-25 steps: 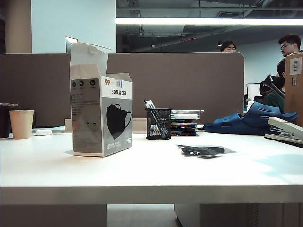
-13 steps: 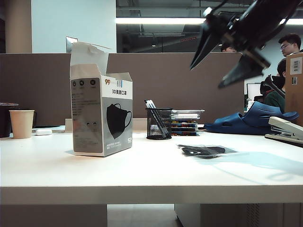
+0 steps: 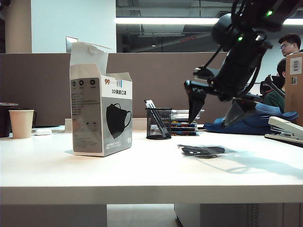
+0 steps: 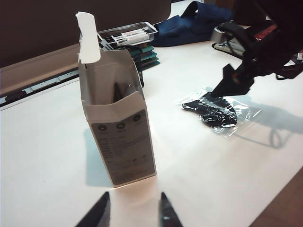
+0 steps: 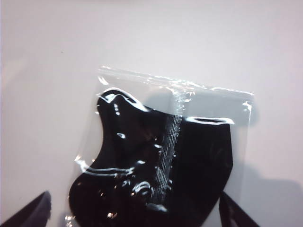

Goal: Put the mask into the mask box.

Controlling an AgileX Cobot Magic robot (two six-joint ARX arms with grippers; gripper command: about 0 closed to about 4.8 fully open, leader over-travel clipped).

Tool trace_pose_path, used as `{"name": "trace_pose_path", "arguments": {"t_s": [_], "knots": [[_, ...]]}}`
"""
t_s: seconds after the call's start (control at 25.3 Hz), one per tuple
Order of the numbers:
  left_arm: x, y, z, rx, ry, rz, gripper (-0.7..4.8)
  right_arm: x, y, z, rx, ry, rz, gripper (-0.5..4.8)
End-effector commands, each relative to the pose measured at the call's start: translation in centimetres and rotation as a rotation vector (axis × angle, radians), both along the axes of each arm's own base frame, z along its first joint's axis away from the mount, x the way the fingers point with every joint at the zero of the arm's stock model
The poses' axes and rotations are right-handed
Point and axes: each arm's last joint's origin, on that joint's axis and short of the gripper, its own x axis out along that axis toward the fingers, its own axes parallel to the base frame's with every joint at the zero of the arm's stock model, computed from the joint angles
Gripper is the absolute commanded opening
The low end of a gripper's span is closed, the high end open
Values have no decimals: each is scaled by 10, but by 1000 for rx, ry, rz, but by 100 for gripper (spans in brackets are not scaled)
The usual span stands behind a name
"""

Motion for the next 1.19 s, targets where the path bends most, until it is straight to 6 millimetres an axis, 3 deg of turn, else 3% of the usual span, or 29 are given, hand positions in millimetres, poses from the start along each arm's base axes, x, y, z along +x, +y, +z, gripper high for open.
{"name": "trace_pose_path", "arguments": {"t_s": [0.04,0.16,0.63,0.71,0.75,0.83,0.87,0.95,1.11,1.15,1.19], "knots": [[0,0,4,5,-28,-4,126,12,6,-2,-12,-9,-10,479],[0,0,3,6,-26,-3,126,21,8,-9,-58,24,-37,479],[0,0,3,7,-29,-1,126,27,10,-60,-111,170,-39,479],[0,0,4,7,-32,-1,126,27,10,-64,-117,188,-38,430],[1,0,5,7,-42,-1,126,28,10,-65,-116,187,-38,350],[1,0,6,8,-52,-1,126,28,11,-65,-113,183,-37,242],[1,0,7,8,-64,-1,126,28,11,-65,-109,178,-29,151],[4,0,7,8,-71,-2,126,29,11,-65,-108,173,-28,82],[11,1,3,6,-37,-2,126,29,11,-65,-106,168,-28,72],[12,1,2,6,-32,-2,126,29,11,-64,-106,167,-29,84],[13,1,2,6,-29,-2,126,29,11,-62,-106,167,-30,129]]}}
